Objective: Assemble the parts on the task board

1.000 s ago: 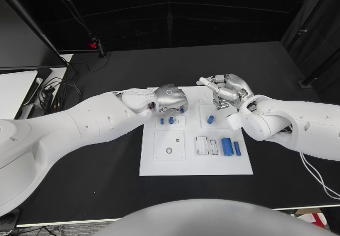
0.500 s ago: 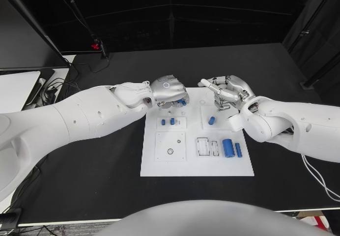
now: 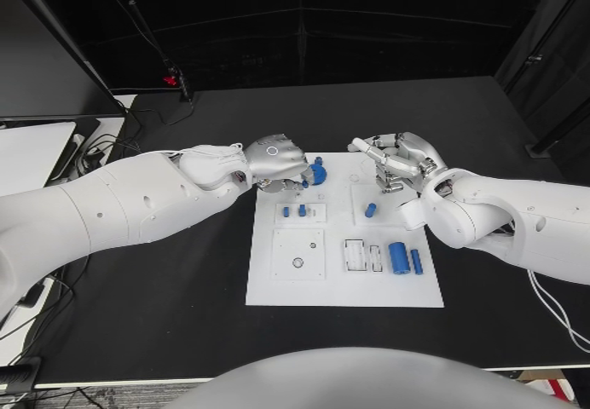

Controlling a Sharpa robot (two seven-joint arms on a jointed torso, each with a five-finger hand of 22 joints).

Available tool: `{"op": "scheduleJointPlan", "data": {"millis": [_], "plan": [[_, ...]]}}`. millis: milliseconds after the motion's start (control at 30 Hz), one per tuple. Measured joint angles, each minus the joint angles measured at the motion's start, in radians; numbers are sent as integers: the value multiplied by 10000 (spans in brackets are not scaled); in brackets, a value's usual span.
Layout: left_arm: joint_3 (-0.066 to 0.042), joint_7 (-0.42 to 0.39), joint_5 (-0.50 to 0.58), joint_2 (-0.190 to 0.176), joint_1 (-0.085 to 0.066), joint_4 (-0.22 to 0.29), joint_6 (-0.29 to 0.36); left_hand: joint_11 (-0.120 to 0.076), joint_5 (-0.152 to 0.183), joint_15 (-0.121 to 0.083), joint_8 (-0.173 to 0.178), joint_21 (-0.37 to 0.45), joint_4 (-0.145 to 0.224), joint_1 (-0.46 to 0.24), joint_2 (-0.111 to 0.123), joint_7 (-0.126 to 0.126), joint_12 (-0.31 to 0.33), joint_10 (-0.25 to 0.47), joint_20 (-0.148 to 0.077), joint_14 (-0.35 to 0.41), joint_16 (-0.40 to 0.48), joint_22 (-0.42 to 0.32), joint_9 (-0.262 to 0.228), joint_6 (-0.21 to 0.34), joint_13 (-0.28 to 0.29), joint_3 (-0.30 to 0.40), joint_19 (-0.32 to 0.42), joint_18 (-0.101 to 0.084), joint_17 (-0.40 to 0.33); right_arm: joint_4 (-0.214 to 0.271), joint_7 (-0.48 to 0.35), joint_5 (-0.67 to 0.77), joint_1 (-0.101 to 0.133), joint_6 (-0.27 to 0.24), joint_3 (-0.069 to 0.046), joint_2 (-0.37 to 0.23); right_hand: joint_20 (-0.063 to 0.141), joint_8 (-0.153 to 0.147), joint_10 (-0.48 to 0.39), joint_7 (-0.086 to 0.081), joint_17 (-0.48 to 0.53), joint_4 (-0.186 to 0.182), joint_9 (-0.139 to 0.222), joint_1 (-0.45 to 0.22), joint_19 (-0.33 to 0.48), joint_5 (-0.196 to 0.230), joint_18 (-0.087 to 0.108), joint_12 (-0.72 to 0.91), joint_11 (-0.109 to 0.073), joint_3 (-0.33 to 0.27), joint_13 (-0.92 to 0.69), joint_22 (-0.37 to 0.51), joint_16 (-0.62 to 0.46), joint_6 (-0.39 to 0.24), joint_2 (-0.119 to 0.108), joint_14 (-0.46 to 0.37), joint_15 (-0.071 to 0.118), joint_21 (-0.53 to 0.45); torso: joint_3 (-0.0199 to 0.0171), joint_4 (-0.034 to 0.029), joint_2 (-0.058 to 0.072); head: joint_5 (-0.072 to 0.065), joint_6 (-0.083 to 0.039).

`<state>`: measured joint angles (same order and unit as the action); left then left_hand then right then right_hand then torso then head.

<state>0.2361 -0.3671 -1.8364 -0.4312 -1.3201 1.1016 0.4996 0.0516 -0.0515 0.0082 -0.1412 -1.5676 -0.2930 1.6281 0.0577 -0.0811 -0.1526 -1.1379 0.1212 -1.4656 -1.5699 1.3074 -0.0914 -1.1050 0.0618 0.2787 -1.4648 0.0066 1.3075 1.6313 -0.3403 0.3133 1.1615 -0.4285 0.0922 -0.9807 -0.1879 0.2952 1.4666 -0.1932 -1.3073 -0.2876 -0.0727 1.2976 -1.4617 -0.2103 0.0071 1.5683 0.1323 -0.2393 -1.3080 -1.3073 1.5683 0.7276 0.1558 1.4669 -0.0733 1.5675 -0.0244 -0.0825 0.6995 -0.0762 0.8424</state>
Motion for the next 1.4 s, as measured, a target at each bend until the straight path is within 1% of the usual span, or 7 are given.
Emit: {"op": "scheduleJointPlan", "data": {"millis": [133,200,267,300,633,900,1400], "plan": [[1,39,-1,-222,-3,151,-225,0,1,0,50,0,0,-37,-37,0,47,0,0,0,0,0,0,0,1,0,0,0,0,1,6,0,-1,2,0,-6,0,0,0,0,0,0,0,73,0,0,-1,0,0,0,1,0,0,0,-9,0,0,0,6,13,1,29,6],[1,57,-1,-279,-3,180,-319,0,2,0,54,0,0,-59,-32,0,47,0,0,0,0,0,0,0,0,0,0,0,0,1,9,0,-1,4,0,-19,0,0,0,0,0,0,0,80,0,0,0,0,0,0,0,0,0,0,-2,0,0,0,7,13,3,30,13],[1,82,-1,-303,-3,176,-430,0,3,0,76,0,0,-100,-21,0,100,0,0,0,0,0,0,0,-8,44,0,0,0,2,12,0,-4,7,0,-29,0,60,0,0,0,0,0,132,0,-73,0,0,0,0,1,0,0,0,-54,0,0,0,7,13,4,30,18],[2,94,-1,-302,-3,165,-476,0,12,0,78,0,3,-107,-21,0,123,0,0,0,0,0,0,0,-10,86,0,1,0,2,12,0,-6,8,0,-32,0,60,0,0,0,0,0,158,0,-75,0,0,0,0,0,0,0,0,-27,0,0,0,8,13,5,30,23],[2,198,-1,-226,12,-24,-864,0,17,1,152,0,2,-146,15,-1,173,0,0,0,0,0,0,1,-9,140,0,0,-1,19,14,0,-60,28,0,-56,0,60,0,0,0,0,0,216,0,-126,0,0,0,0,0,-1,0,0,-58,0,0,0,14,19,6,58,32],[2,267,-1,-162,48,-174,-1126,0,20,1,106,0,28,-157,27,-3,220,0,0,0,0,0,0,3,-9,166,0,0,0,20,16,0,-69,35,0,-70,0,60,0,0,0,0,0,216,0,-126,0,0,0,0,0,0,0,0,-58,0,0,0,14,24,6,58,31],[2,241,-2,153,144,-455,-1459,0,12,2,107,0,21,-140,11,-7,220,0,0,0,0,0,0,6,-9,240,0,0,0,19,25,0,-73,53,0,-64,0,60,0,0,0,0,0,213,0,-126,0,0,0,1,0,0,0,1,-56,0,0,0,12,27,9,42,90]]}}
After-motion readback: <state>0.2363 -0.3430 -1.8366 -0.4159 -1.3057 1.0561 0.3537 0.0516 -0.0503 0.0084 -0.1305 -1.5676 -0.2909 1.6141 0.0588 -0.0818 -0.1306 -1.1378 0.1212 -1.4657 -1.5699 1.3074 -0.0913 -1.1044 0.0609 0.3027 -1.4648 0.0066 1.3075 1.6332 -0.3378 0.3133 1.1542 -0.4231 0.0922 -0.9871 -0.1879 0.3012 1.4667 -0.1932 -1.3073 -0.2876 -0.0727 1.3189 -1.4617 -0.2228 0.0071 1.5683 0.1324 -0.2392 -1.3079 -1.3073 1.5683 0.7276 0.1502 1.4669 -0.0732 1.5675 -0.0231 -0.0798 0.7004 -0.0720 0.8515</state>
